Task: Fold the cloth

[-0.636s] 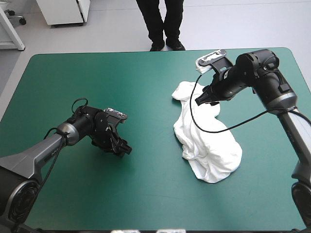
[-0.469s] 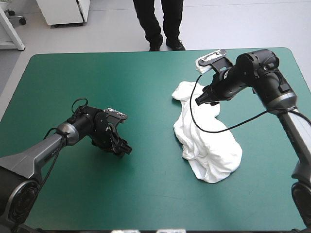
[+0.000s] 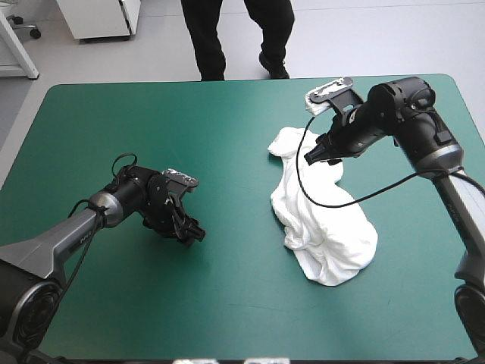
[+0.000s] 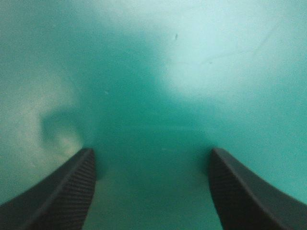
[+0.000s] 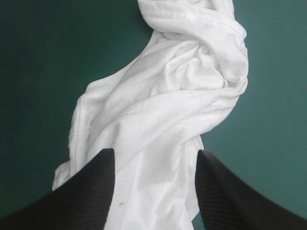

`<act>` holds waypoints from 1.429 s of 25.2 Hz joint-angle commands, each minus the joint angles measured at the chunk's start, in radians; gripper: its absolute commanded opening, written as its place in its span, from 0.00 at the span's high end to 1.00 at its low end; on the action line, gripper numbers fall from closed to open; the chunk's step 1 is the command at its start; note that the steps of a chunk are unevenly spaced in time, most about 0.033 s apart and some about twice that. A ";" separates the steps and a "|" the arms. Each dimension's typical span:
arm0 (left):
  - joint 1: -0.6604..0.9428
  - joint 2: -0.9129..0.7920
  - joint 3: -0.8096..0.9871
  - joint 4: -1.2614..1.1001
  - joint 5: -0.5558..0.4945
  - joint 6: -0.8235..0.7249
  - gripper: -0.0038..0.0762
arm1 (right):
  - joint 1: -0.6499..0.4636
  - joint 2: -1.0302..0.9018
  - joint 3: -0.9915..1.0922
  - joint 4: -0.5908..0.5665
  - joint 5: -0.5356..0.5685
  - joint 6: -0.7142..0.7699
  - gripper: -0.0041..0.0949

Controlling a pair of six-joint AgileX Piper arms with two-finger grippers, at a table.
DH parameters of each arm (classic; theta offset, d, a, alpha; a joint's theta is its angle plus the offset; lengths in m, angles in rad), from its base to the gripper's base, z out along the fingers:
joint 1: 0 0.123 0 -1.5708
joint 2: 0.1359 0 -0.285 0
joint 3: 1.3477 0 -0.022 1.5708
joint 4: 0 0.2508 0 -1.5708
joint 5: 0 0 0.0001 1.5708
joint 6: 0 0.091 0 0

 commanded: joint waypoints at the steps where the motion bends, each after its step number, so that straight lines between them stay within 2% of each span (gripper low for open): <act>1: -0.001 -0.039 -0.033 0.028 0.028 0.018 0.34 | 0.001 -0.046 -0.029 -0.007 -0.018 -0.008 0.47; 4: -0.001 -0.090 -0.123 0.119 0.069 -0.014 0.34 | 0.001 -0.053 -0.029 -0.023 -0.015 -0.008 0.47; 9: -0.001 -0.230 -0.386 0.165 0.134 -0.021 0.34 | 0.001 -0.074 -0.029 -0.038 -0.013 -0.008 0.47; 17: -0.001 -0.428 -0.817 0.244 0.169 -0.023 0.33 | 0.001 -0.108 -0.027 -0.038 0.000 0.070 0.47; 19: -0.001 -0.492 -0.875 0.293 0.169 -0.025 0.32 | 0.001 -0.108 -0.020 -0.041 0.000 0.074 0.45; 25: -0.001 -0.611 -0.885 0.327 0.174 -0.027 0.26 | 0.001 -0.058 0.048 -0.044 -0.007 0.093 0.36; 30: -0.001 -0.637 -0.885 0.308 0.174 -0.027 0.26 | 0.001 0.112 0.076 -0.003 -0.063 0.086 0.36; 33: -0.001 -0.635 -0.883 0.305 0.161 -0.034 0.26 | 0.001 0.227 0.076 -0.053 -0.124 0.081 0.36; 36: -0.001 -0.635 -0.883 0.305 0.161 -0.034 0.26 | 0.001 0.308 0.076 -0.047 -0.136 0.068 0.36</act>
